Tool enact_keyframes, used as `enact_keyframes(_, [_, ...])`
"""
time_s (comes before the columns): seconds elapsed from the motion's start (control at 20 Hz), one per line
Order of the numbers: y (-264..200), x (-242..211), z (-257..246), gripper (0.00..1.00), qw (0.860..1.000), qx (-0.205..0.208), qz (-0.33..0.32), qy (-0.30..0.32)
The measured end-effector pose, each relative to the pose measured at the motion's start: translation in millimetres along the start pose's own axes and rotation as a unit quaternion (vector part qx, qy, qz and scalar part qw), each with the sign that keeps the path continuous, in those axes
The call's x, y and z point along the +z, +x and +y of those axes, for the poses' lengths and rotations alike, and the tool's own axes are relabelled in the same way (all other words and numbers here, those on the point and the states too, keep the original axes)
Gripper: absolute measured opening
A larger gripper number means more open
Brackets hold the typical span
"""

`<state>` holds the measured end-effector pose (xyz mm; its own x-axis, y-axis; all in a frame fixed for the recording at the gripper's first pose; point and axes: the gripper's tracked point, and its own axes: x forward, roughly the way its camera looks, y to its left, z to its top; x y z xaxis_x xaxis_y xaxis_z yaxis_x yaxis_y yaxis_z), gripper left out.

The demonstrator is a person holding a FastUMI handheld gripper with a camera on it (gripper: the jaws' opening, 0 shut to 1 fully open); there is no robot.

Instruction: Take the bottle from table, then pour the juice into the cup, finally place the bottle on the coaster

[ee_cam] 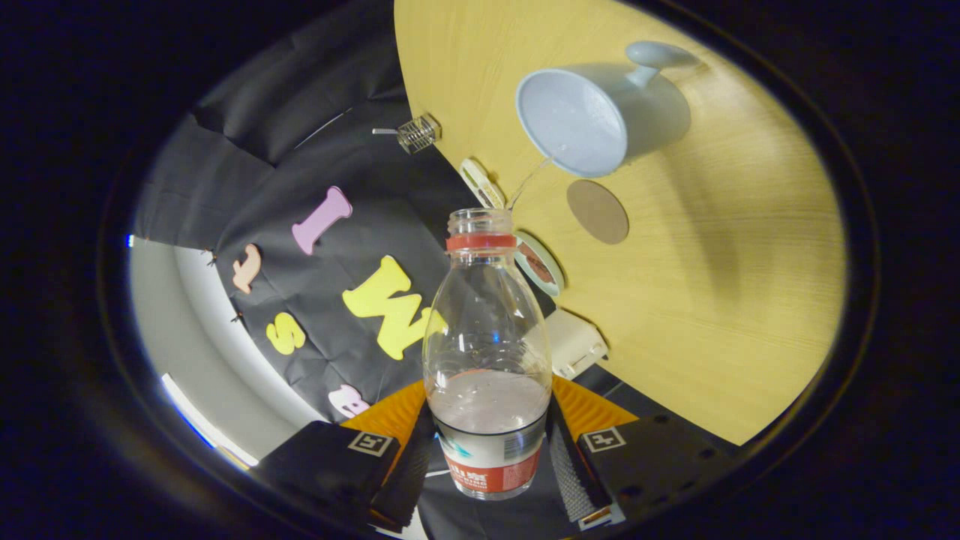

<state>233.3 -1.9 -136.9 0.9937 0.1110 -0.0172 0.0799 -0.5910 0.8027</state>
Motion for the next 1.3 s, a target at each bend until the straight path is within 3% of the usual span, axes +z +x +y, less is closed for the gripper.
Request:
enact_keyframes(0.75, [1.1, 7.5, 22.4, 0.77, 0.999, 0.019, -0.015, 0.027])
enact_keyframes(1.0, [-0.7, 11.7, 23.9, 0.77, 0.999, 0.028, -0.036, -0.020])
enact_keyframes(1.3, [-7.3, 30.3, 24.6, 0.77, 0.987, 0.028, -0.075, -0.142])
